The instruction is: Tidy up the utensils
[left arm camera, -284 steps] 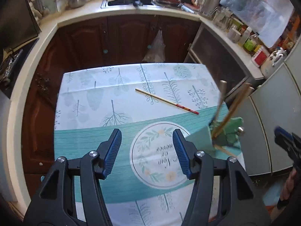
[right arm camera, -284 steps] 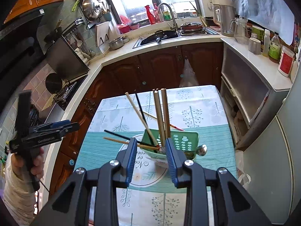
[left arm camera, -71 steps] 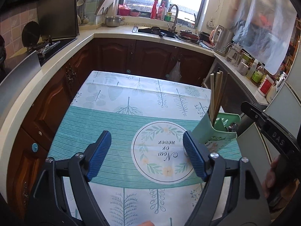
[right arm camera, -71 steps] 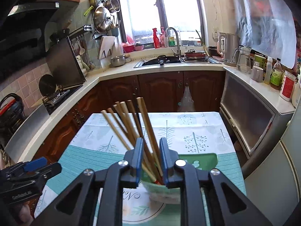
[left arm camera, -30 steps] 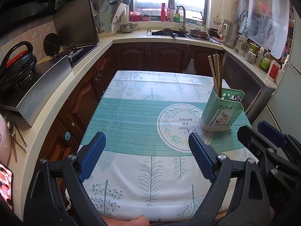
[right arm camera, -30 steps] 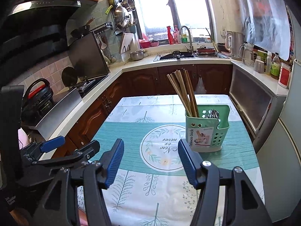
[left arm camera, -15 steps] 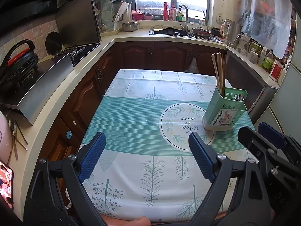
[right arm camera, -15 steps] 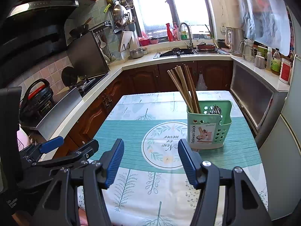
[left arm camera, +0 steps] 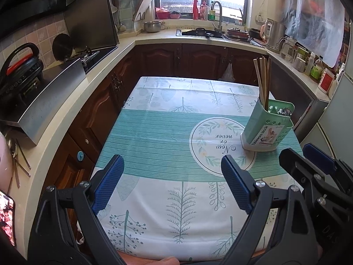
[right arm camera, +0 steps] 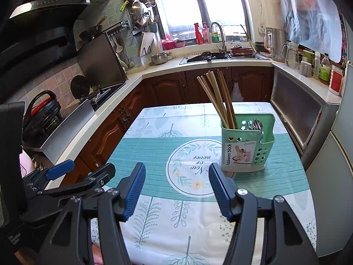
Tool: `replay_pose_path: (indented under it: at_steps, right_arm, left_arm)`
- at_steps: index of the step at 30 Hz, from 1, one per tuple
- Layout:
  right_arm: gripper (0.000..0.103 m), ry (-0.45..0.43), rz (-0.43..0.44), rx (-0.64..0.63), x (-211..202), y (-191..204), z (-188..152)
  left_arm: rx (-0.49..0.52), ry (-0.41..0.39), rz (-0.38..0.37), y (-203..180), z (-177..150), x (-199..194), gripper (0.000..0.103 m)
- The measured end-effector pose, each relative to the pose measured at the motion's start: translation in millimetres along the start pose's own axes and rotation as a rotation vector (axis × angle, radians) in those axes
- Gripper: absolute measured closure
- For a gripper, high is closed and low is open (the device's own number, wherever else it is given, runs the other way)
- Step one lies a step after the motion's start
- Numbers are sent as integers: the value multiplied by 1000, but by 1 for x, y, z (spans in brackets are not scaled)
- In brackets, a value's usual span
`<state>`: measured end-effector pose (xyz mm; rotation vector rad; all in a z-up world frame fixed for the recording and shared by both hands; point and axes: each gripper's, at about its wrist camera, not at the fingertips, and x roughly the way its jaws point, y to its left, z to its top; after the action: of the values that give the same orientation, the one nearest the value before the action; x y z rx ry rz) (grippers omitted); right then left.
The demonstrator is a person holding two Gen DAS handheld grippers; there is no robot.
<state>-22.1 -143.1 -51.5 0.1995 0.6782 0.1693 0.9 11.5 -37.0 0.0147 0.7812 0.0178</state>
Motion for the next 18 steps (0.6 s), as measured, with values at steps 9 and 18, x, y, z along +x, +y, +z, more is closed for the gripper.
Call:
replay_pose_path:
  at_steps: [9, 18]
  right_arm:
    - [43, 20, -9, -1, 8, 5, 3]
    - [43, 43, -9, -11, 18, 13, 6]
  left_arm:
    - [5, 16, 6, 3, 2, 10, 15]
    - [-10, 26, 16, 13, 3, 18, 15]
